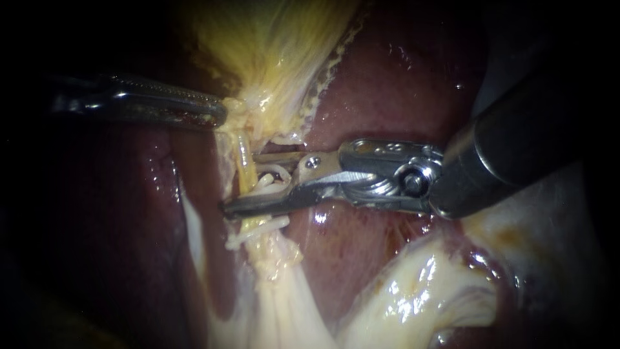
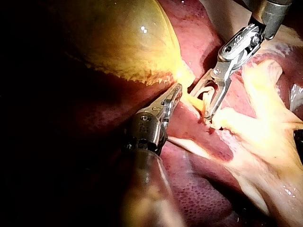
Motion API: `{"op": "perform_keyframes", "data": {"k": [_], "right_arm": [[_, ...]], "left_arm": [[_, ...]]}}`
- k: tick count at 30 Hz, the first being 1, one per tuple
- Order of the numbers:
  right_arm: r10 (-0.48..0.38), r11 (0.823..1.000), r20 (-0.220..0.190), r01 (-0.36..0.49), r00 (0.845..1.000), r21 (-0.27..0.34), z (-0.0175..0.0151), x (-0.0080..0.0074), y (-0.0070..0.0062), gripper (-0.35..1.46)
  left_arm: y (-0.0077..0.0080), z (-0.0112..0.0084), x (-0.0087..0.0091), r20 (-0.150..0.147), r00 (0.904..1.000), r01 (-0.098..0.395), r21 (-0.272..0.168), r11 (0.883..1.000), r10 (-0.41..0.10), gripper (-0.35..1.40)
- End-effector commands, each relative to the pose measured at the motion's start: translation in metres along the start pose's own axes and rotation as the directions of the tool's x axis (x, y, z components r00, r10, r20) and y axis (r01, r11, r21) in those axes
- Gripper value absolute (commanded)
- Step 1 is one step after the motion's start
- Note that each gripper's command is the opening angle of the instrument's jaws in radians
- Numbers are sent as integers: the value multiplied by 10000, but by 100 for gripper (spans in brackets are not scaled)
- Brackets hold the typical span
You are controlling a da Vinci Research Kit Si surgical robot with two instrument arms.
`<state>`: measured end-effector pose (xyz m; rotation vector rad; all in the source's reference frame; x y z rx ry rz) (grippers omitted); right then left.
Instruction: Clipping third clip left tube
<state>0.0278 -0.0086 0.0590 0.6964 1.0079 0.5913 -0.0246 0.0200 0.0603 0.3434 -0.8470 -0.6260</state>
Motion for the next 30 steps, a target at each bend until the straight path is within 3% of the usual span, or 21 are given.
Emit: {"op": "perform_keyframes", "data": {"k": [1, 14, 21, 24, 30], "right_arm": [[-3, 10000, 4, 3, 10000, 6, -1, 0, 0, 45], [181, 9994, 92, -184, 9998, 294, -54, -3, -2, 46], [207, 9978, 204, -219, 9996, 620, -87, 0, -11, 47], [214, 9955, 90, -221, 9997, 916, -95, 6, -17, 46], [691, 9847, -526, -596, 9962, 1640, -95, 22, -21, 45]], "left_arm": [[0, 0, 0, -3, 10000, -2, 5, 10000, 2, -35], [1, -1, 1, -3, 10000, -8, 13, 10000, 8, -35], [1, -1, 1, -3, 10000, -11, 18, 10000, 11, -35], [1, -1, 2, -3, 10000, -13, 21, 10000, 14, -35], [2, -2, 1, -4, 10000, -14, 30, 10000, 14, -35]]}}
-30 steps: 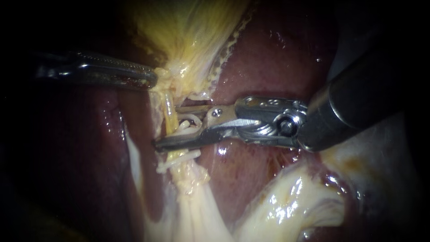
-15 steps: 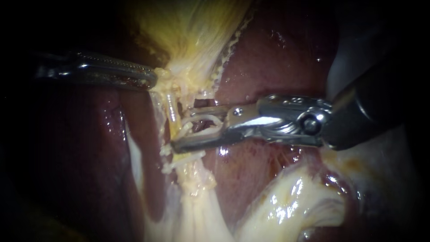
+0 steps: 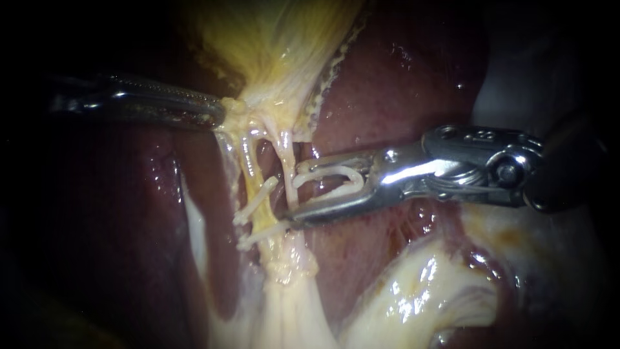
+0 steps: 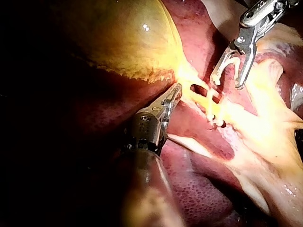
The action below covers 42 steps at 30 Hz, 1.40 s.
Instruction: Clipping third clip left tube
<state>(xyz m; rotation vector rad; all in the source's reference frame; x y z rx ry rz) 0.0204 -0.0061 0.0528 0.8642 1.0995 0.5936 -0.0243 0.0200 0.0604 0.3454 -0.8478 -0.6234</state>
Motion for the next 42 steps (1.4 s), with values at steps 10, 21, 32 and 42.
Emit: {"op": "perform_keyframes", "data": {"k": [10, 21, 32, 42], "right_arm": [[52, 9999, -164, -50, 9999, 112, 17, 5, 10, 46], [42, 10000, -167, -42, 9999, 51, 25, -4, 32, 46], [-90, 9999, -156, 89, 9998, -77, 50, -28, 56, 47], [-134, 9997, -187, 131, 9997, -195, 72, -31, 68, 49]], "left_arm": [[-2, -3, -3, -2, 10000, 11, 16, 10000, -11, -35], [-3, -5, -3, -3, 10000, 11, 24, 10000, -11, -35], [-8, -5, -5, -3, 10000, 12, 20, 10000, -12, -35], [-11, -5, -6, -2, 10000, 13, 14, 10000, -13, -35]]}}
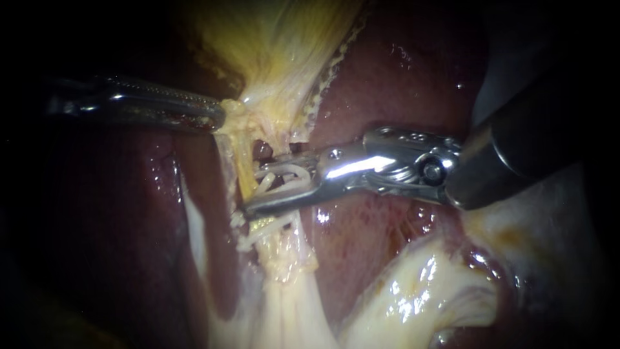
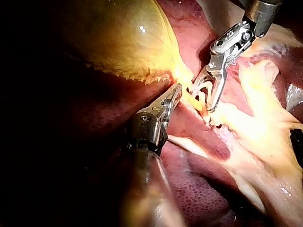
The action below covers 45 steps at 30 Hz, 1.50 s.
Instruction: Clipping third clip left tube
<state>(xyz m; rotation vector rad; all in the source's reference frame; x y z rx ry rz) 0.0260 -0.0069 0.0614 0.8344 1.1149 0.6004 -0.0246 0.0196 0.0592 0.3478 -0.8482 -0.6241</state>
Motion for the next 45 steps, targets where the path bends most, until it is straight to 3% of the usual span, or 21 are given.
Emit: {"op": "perform_keyframes", "data": {"k": [1, 5, 9, 20, 26, 30, 45], "right_arm": [[20, 10000, -2, -20, 10000, -9, 2, 1, 0, 49], [25, 10000, -37, -25, 10000, -13, 7, 3, 0, 50], [0, 9998, -363, 8, 9993, 202, 8, 5, -2, 50], [206, 9796, -1647, 130, 9861, 2008, 4, 29, -13, 46], [507, 9714, -2164, 22, 9750, 2375, 1, 38, -15, 45], [669, 9685, -2315, -74, 9705, 2490, 1, 40, -16, 44], [1512, 9611, -2139, -929, 9651, 2602, 12, 41, -14, 27]], "left_arm": [[0, 0, 0, -2, 10000, -3, -5, 10000, 3, -35], [0, 1, 0, -1, 10000, -4, -11, 10000, 4, -35], [-1, 2, 0, -1, 10000, -6, -12, 10000, 6, -35], [-1, 3, 0, 0, 10000, -8, -16, 10000, 8, -35], [0, 3, 0, 0, 10000, -9, -14, 10000, 9, -35], [0, 3, 1, 0, 10000, -11, -12, 10000, 11, -35], [3, 4, 2, 1, 10000, -21, -1, 10000, 21, -35]]}}
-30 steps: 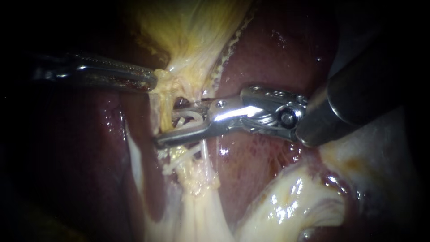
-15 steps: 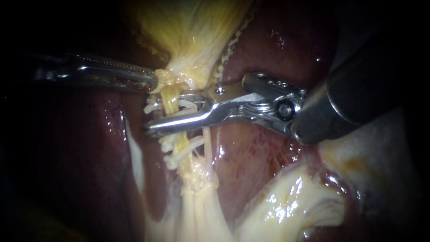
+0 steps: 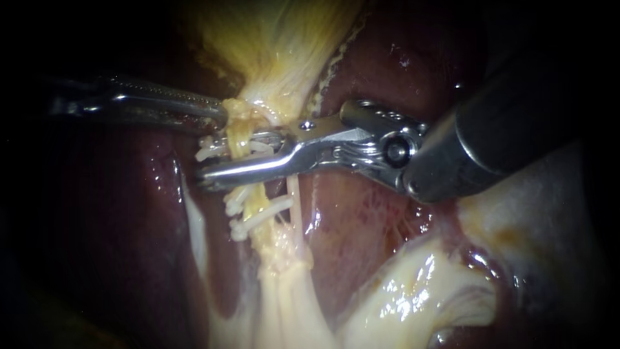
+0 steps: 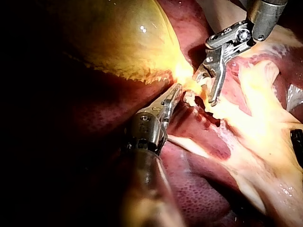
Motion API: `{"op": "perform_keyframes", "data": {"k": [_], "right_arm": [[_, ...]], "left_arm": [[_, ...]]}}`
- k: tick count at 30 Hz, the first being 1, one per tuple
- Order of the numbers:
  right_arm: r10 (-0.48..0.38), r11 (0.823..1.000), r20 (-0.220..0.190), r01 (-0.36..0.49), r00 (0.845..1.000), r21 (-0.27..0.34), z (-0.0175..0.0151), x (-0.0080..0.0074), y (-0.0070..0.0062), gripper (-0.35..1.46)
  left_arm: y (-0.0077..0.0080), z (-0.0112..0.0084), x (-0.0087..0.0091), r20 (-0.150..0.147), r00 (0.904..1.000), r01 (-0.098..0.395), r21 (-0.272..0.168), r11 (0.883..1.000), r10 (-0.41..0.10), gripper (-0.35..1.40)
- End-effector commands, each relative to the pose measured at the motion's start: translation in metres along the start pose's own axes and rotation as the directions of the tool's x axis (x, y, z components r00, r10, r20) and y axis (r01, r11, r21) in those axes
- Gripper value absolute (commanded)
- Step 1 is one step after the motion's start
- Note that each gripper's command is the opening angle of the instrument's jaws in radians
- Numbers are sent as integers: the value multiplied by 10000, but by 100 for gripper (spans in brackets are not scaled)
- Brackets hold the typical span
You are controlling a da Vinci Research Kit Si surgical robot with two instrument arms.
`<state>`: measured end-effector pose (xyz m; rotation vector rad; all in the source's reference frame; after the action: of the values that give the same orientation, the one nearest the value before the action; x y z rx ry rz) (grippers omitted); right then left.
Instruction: Clipping third clip left tube
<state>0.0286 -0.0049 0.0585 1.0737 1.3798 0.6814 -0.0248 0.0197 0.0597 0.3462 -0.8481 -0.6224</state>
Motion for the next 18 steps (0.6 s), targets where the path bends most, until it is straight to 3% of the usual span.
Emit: {"op": "perform_keyframes", "data": {"k": [1, 9, 12, 18], "right_arm": [[30, 10000, 1, -30, 10000, 1, 0, 1, -1, 25], [205, 9998, 5, -205, 9998, 5, -2, 0, -1, -4], [441, 9990, 0, -441, 9990, -2, -2, 0, -1, -35], [618, 9981, -4, -618, 9981, -54, -5, -1, -2, -35]], "left_arm": [[0, 0, 0, 2, 10000, -1, 6, 10000, 1, -35], [0, 0, 0, 2, 10000, -1, 6, 10000, 1, -35], [0, 0, 0, 2, 10000, -1, 6, 10000, 1, -35], [0, 0, 0, 2, 10000, -1, 7, 10000, 1, -35]]}}
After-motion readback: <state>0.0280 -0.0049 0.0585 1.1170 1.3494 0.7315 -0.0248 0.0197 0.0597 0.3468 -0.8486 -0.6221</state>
